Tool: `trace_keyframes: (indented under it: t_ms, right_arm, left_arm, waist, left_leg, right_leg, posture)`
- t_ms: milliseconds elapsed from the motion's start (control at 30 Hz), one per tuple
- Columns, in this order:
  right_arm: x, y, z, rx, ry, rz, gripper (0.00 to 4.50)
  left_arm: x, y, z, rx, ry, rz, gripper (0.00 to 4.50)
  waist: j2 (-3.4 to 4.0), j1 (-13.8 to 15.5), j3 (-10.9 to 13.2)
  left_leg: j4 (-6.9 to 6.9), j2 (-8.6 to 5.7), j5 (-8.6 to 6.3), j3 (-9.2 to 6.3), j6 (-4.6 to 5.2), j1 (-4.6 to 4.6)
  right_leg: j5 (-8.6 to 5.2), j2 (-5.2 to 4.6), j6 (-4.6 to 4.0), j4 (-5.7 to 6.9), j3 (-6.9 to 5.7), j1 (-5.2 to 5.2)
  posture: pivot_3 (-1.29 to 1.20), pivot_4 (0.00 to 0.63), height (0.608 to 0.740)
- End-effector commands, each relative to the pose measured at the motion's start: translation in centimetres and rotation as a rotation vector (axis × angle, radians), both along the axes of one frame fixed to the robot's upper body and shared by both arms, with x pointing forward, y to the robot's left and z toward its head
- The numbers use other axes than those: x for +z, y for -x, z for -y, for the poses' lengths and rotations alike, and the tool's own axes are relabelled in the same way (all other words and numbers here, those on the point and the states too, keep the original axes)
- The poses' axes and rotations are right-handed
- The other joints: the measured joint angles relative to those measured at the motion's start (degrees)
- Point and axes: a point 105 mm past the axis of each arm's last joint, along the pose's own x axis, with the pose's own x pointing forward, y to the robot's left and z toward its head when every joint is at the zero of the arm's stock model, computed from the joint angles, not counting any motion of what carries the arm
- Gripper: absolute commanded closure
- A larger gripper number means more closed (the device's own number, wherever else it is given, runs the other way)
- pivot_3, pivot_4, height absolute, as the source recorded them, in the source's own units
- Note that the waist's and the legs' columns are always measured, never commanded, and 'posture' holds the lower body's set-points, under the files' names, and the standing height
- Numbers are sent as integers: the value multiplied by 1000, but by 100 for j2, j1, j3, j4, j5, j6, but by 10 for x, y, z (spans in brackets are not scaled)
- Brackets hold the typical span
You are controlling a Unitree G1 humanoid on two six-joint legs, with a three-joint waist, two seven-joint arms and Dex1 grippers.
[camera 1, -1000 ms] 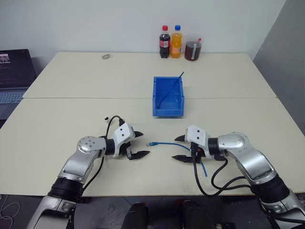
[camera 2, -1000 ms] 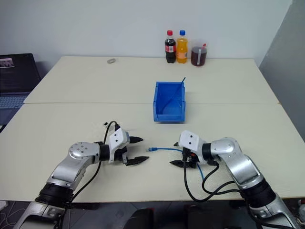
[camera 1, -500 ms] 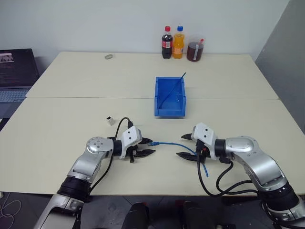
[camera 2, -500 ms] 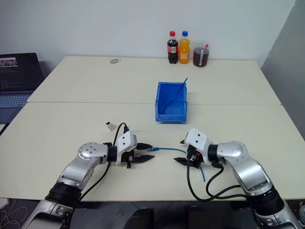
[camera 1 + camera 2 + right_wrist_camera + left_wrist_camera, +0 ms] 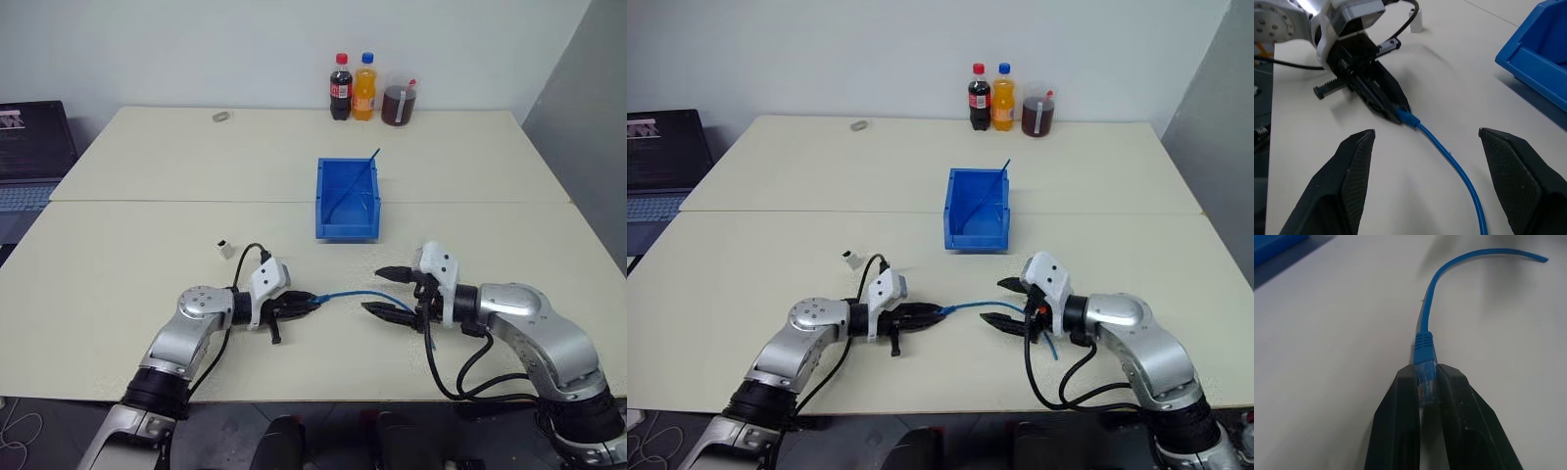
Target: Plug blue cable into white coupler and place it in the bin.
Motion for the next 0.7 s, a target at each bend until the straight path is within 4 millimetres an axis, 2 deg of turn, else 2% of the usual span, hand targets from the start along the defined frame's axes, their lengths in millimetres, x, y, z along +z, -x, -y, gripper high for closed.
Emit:
trace_keyframes:
  t_ms: [33, 167, 267, 500, 700]
  right_arm:
    - [12, 15, -7, -12, -136, -20, 891]
    - [9, 23, -7, -48, -226, -104, 891]
    - [9, 21, -5, -84, -277, -138, 891]
    - [16, 5, -7, -135, -422, -198, 891]
    - [29, 0, -15, -103, -532, -243, 891]
  left_arm:
    - [46, 2, 17, 18, 246, -40, 4226]
    - [70, 6, 26, 23, 375, -87, 4226]
    - [82, 8, 30, 26, 440, -119, 4226]
    - [87, 14, 34, 19, 464, -159, 4226]
    - [89, 17, 35, 14, 472, -172, 4226]
  waist:
    - [0, 1, 0]
    - [0, -11, 0]
    - [0, -24, 0]
    - [0, -29, 0]
    - [0, -22, 0]
  left_leg:
    - [0, 0, 0, -3, 0, -3]
    - [2, 1, 0, 0, 0, -1]
    - [2, 2, 0, 2, 0, 4]
    - [0, 5, 0, 6, 0, 7]
    - [0, 4, 0, 7, 0, 5]
  right_leg:
    - [0, 0, 0, 1, -2, -1]
    - [0, 1, 1, 4, 2, -3]
    - [0, 2, 1, 6, 4, -2]
    - [0, 9, 1, 6, 9, -2]
    - [1, 8, 0, 3, 11, -2]
  posture:
    - [0, 150, 740]
    - [0, 150, 740]
    - [0, 150, 740]
    - [0, 150, 740]
    - [0, 150, 740]
